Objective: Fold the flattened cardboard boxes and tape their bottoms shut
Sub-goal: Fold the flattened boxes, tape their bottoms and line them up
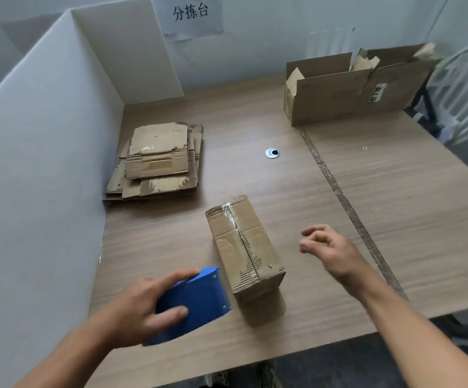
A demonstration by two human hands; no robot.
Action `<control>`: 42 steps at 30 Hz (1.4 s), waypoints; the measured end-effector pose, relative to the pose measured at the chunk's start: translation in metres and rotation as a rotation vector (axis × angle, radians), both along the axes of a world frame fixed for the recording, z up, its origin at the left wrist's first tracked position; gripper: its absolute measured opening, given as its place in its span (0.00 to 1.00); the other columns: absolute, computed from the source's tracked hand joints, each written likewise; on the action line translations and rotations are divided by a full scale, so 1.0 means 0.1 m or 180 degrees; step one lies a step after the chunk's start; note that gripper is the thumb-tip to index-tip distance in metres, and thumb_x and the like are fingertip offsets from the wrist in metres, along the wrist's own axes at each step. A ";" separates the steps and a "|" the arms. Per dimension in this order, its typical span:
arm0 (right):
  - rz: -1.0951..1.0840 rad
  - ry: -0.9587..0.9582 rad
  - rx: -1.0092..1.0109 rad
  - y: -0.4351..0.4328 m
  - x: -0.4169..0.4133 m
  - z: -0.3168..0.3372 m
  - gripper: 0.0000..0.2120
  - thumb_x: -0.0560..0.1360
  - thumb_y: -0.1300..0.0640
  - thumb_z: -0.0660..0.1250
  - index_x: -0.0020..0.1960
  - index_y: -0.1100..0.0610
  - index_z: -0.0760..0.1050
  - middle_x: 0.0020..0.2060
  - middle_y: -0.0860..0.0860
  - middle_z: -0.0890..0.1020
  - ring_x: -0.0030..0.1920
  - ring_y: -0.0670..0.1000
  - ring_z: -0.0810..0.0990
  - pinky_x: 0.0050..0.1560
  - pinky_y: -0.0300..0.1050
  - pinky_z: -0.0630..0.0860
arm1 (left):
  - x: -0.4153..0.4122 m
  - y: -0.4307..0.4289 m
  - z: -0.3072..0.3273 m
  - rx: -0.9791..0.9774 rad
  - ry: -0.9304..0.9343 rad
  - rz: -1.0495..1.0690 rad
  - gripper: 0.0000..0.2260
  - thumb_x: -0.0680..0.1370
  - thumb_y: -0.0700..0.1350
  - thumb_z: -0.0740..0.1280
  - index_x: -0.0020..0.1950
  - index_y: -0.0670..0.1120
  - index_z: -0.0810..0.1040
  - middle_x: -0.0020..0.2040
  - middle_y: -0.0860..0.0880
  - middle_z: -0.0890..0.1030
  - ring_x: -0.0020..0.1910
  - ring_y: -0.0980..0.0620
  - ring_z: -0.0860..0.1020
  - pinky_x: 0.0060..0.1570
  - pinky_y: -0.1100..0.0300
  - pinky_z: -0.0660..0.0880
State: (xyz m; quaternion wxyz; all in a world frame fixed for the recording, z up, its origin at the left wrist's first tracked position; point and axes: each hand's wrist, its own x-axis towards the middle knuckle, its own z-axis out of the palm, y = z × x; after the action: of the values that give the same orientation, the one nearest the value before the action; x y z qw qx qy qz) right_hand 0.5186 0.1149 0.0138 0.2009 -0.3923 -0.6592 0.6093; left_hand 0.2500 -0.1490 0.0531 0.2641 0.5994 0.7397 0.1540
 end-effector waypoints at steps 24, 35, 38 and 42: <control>-0.0018 -0.0846 0.0097 0.03 0.14 -0.30 0.13 0.75 0.52 0.73 0.38 0.57 0.74 0.51 0.50 0.80 0.54 0.48 0.79 0.59 0.50 0.72 | 0.13 0.18 0.15 -0.0973 -0.1025 0.0533 0.23 0.69 0.57 0.68 0.61 0.75 0.70 0.58 0.68 0.79 0.56 0.64 0.78 0.53 0.67 0.71; 0.0324 -0.1523 0.0145 -0.04 0.02 -0.55 0.17 0.77 0.47 0.71 0.37 0.55 0.71 0.31 0.47 0.73 0.34 0.46 0.71 0.36 0.44 0.65 | 0.07 0.33 -0.12 -0.1395 -0.1075 0.0527 0.19 0.68 0.57 0.68 0.58 0.72 0.75 0.55 0.66 0.81 0.53 0.64 0.79 0.58 0.60 0.72; 0.0402 -0.1628 -0.0046 -0.10 -0.03 -0.64 0.17 0.78 0.44 0.68 0.38 0.55 0.70 0.33 0.48 0.72 0.36 0.47 0.70 0.38 0.46 0.65 | 0.08 0.38 -0.15 -0.1394 -0.1089 0.0633 0.19 0.68 0.57 0.68 0.56 0.74 0.74 0.53 0.67 0.81 0.51 0.64 0.79 0.57 0.62 0.72; 0.0574 -0.1608 -0.0648 -0.17 -0.12 -0.59 0.20 0.80 0.42 0.63 0.54 0.60 0.78 0.51 0.54 0.81 0.46 0.50 0.75 0.41 0.44 0.69 | 0.05 0.37 -0.17 -0.1433 -0.1076 0.0643 0.19 0.68 0.59 0.69 0.57 0.73 0.75 0.54 0.65 0.82 0.51 0.63 0.80 0.59 0.57 0.73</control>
State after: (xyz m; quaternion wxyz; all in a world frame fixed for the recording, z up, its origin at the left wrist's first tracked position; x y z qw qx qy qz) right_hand 0.5063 0.0983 -0.0451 -0.0651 -0.4896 -0.6560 0.5707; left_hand 0.2549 -0.1118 0.0360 0.4932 0.4150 0.7567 0.1092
